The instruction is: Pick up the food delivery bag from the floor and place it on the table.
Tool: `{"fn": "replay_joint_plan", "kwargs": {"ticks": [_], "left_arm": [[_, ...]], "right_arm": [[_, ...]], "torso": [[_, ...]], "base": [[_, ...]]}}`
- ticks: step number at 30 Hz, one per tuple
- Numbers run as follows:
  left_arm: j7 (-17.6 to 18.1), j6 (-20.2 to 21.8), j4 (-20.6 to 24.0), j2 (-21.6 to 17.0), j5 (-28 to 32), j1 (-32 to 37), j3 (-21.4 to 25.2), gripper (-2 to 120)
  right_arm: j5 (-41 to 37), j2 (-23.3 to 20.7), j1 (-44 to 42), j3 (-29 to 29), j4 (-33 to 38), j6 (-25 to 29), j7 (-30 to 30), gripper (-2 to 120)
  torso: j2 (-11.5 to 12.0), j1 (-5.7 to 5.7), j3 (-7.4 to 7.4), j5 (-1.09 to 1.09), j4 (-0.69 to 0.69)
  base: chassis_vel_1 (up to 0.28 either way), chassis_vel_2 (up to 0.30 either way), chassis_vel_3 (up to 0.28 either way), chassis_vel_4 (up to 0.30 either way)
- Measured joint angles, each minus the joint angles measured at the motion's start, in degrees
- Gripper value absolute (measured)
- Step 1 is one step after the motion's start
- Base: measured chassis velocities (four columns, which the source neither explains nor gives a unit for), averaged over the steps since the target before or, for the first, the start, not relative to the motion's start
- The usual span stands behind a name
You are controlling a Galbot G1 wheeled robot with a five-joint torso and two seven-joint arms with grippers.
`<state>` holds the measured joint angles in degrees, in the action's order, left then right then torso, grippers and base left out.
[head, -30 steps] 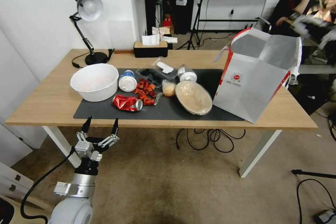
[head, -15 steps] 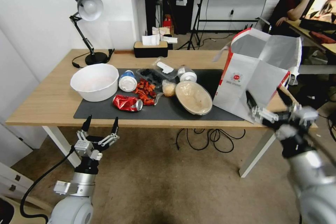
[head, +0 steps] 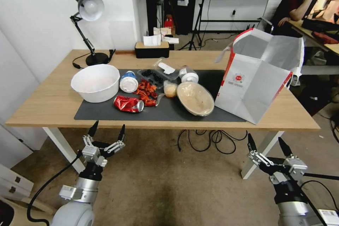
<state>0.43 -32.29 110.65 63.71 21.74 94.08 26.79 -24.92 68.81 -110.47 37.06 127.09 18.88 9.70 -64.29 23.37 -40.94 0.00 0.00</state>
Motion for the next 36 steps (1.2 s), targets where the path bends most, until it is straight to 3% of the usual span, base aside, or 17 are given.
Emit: {"fn": "replay_joint_plan", "kwargs": {"ticks": [11,23,36], "left_arm": [[0.6,-1.7,-1.5,0.0,-0.5,1.2,0.0,100],[1.9,-0.5,-1.6,-0.6,-0.4,0.4,0.1,100],[2.2,0.9,-1.3,-2.5,0.6,0.0,1.0,100]], "right_arm": [[-2.6,-3.5,3.9,0.1,-1.9,-2.6,0.3,100],[-5.7,-8.9,5.1,-2.4,-2.6,-6.8,-4.0,100],[-6.6,-9.5,5.5,-3.4,-3.0,-7.2,-4.8,100]], "torso": [[0.0,0.01,0.00,0.00,0.00],[0.0,0.01,0.00,0.00,0.00],[0.0,0.00,0.00,0.00,0.00]], "base": [[0.000,0.000,0.000,0.000],[0.000,0.000,0.000,0.000],[0.000,0.000,0.000,0.000]]}}
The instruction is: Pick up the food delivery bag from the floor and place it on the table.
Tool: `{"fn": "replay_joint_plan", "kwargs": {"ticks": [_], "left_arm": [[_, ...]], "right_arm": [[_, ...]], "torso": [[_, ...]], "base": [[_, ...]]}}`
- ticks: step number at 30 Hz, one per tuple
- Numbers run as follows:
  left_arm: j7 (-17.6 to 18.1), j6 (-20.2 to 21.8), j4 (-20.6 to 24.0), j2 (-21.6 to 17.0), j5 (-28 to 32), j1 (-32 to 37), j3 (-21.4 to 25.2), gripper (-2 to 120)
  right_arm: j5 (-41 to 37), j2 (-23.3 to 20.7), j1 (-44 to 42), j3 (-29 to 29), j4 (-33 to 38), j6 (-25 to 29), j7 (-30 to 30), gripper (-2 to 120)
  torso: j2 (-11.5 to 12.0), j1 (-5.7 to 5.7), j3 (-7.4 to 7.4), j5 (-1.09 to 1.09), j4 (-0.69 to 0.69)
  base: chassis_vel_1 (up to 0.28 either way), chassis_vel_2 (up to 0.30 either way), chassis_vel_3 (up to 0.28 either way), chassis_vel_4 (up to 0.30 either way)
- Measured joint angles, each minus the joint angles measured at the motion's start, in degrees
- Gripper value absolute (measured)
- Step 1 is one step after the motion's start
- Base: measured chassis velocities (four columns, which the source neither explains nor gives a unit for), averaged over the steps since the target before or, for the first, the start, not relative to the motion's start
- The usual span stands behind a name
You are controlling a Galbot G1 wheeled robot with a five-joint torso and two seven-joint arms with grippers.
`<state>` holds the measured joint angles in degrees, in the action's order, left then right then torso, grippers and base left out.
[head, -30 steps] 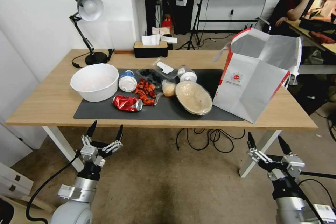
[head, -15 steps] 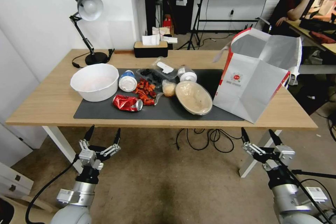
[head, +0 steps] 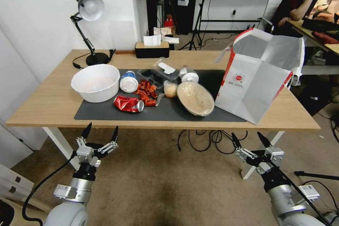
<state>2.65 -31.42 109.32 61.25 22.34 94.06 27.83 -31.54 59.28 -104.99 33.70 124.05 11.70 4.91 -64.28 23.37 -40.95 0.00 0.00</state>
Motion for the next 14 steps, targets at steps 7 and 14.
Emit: {"fn": "replay_joint_plan", "kwargs": {"ticks": [7,14], "left_arm": [[0.0,0.0,0.0,0.0,0.0,0.0,0.0,100],[-0.1,0.0,0.1,0.0,0.0,0.0,0.0,100]], "right_arm": [[0.0,0.0,0.0,0.0,0.0,0.0,0.0,100],[0.0,0.1,0.0,0.0,0.0,0.0,0.0,100]], "torso": [[0.0,0.00,0.00,0.00,0.00],[0.0,0.00,0.00,0.00,0.00]], "base": [[0.000,0.000,0.000,0.000],[0.000,0.000,0.000,0.000]]}}
